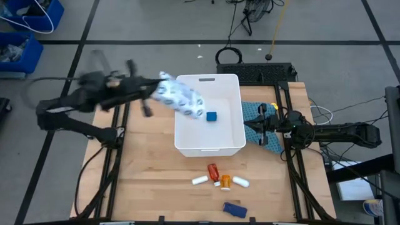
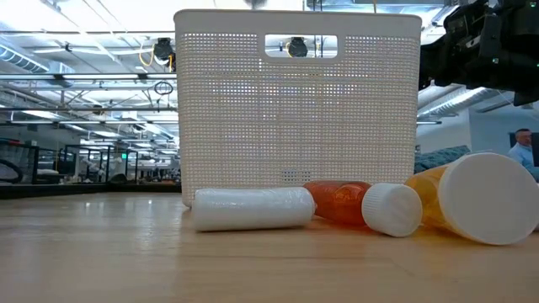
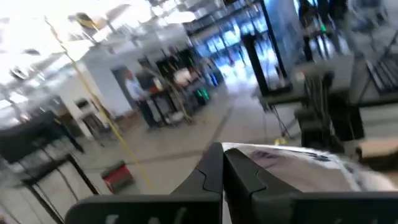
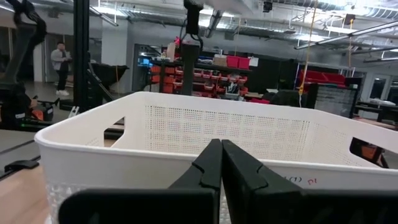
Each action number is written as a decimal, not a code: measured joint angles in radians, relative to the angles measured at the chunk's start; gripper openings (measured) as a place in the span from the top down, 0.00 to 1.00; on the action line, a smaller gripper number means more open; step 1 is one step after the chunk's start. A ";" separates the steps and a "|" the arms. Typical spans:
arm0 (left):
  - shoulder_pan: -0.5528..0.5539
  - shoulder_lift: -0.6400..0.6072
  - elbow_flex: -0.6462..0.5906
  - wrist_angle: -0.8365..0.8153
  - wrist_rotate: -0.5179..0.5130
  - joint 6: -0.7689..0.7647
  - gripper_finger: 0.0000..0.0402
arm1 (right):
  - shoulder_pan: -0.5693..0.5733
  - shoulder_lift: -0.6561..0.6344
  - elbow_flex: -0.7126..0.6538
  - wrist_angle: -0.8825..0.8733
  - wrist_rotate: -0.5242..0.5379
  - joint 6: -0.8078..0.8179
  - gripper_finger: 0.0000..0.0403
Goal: Pick & place medical supplies in basket/bin
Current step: Put the mailer bag into the white bin, then adjust the white bin
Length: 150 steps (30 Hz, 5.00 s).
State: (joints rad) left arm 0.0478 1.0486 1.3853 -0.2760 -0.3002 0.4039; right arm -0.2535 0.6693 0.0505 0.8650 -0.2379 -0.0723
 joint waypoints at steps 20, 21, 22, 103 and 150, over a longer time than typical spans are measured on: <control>0.283 0.543 0.007 -0.031 0.566 0.147 1.00 | 0.000 -0.001 0.000 -0.033 0.002 -0.023 1.00; 0.280 0.554 0.014 -0.046 0.566 0.154 1.00 | 0.000 -0.001 0.000 -0.035 0.002 -0.023 1.00; 0.274 0.565 0.023 -0.063 0.564 0.164 1.00 | 0.000 -0.001 0.000 -0.038 0.002 -0.022 1.00; 0.166 0.636 0.607 -0.886 0.455 0.180 0.59 | -0.002 0.003 0.000 -0.102 0.001 0.008 1.00; 0.206 -0.257 -1.347 1.070 0.377 -0.305 1.00 | 0.000 0.003 0.000 -0.106 -0.056 0.007 1.00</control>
State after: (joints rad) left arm 0.2535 0.7914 0.0380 0.7944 0.0769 0.0986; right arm -0.2539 0.6724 0.0505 0.7586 -0.2943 -0.0657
